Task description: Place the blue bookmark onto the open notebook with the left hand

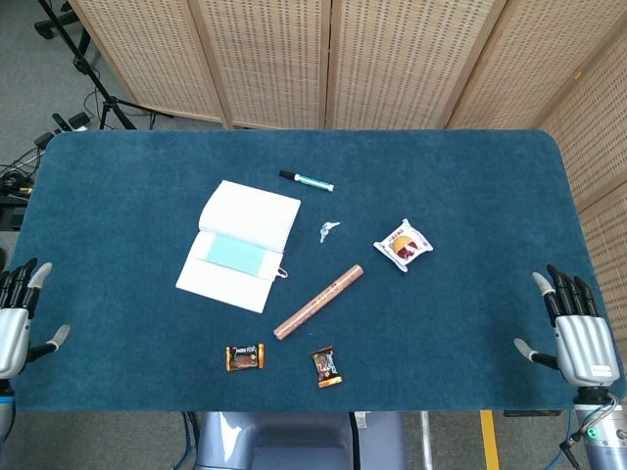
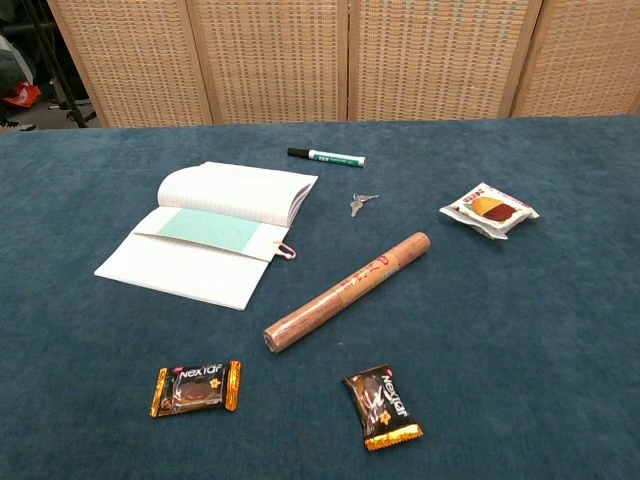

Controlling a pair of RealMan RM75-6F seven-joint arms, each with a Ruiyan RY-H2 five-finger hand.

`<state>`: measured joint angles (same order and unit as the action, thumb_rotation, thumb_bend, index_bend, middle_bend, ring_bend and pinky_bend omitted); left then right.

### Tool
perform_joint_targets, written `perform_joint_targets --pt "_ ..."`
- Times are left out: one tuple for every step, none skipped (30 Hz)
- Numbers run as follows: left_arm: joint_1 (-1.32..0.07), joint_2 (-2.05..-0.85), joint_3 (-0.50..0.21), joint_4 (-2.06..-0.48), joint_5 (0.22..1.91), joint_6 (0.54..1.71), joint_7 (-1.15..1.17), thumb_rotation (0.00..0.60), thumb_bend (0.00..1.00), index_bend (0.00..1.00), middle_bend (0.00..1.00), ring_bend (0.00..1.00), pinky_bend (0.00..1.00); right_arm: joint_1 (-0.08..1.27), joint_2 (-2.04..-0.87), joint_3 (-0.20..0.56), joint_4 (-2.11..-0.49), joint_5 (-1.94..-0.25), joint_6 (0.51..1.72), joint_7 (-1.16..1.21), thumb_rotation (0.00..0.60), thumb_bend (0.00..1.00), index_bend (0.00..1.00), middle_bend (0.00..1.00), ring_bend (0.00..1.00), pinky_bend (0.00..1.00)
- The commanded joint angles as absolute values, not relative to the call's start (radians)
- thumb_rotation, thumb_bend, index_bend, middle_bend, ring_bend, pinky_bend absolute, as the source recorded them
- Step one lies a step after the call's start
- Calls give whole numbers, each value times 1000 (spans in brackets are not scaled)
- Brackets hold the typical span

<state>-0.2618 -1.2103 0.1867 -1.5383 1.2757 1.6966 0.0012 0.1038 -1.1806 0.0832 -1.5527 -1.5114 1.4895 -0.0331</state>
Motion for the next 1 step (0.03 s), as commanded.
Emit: perform_joint_targets --pt "-229 -1210 147 -1523 1285 1699 -28 600 232 64 0 0 0 110 -1189 76 -1562 -1525 1485 -54 600 182 0 0 0 0"
